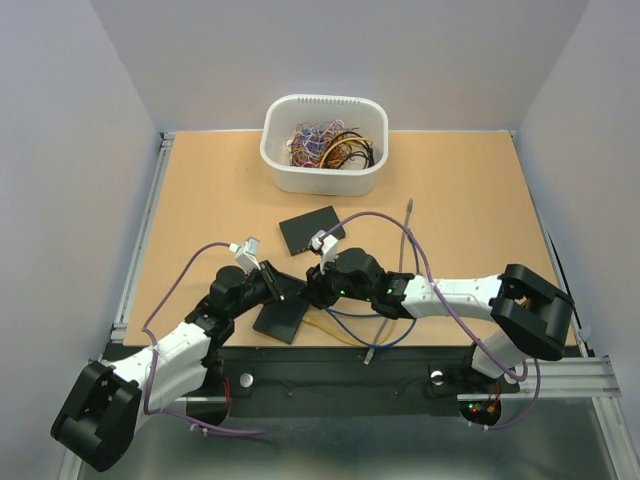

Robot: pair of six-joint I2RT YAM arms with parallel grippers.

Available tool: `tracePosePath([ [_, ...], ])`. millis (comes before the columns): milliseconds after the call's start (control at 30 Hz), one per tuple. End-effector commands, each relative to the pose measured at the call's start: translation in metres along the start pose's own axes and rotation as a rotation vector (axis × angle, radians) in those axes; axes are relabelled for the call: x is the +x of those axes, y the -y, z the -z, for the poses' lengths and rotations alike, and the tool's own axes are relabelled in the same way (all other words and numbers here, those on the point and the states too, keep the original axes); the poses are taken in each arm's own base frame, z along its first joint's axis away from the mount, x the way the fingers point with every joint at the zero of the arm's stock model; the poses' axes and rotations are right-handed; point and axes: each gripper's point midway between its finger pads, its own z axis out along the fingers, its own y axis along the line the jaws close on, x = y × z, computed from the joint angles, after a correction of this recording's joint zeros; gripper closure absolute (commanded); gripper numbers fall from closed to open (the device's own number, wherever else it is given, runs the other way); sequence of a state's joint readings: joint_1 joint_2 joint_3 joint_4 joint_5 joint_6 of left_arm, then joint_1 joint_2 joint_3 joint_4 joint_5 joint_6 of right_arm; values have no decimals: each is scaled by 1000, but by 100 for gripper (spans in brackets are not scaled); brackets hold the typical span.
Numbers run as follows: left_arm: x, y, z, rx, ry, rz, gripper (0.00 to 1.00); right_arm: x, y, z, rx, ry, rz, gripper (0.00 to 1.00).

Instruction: Insert the plug into the switch port

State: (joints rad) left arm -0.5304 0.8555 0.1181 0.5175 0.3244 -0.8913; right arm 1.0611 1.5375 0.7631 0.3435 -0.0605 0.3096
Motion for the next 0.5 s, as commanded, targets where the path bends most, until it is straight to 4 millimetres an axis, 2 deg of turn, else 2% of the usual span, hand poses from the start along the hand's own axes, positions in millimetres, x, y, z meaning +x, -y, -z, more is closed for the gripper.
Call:
tracePosePath([
  [0,-13,24,-2,70,24,-40,100,-26,8,7,77,71,28,57],
  [467,-15,26,-1,74,28,-41,100,-16,9,-3,73,41,24,57],
])
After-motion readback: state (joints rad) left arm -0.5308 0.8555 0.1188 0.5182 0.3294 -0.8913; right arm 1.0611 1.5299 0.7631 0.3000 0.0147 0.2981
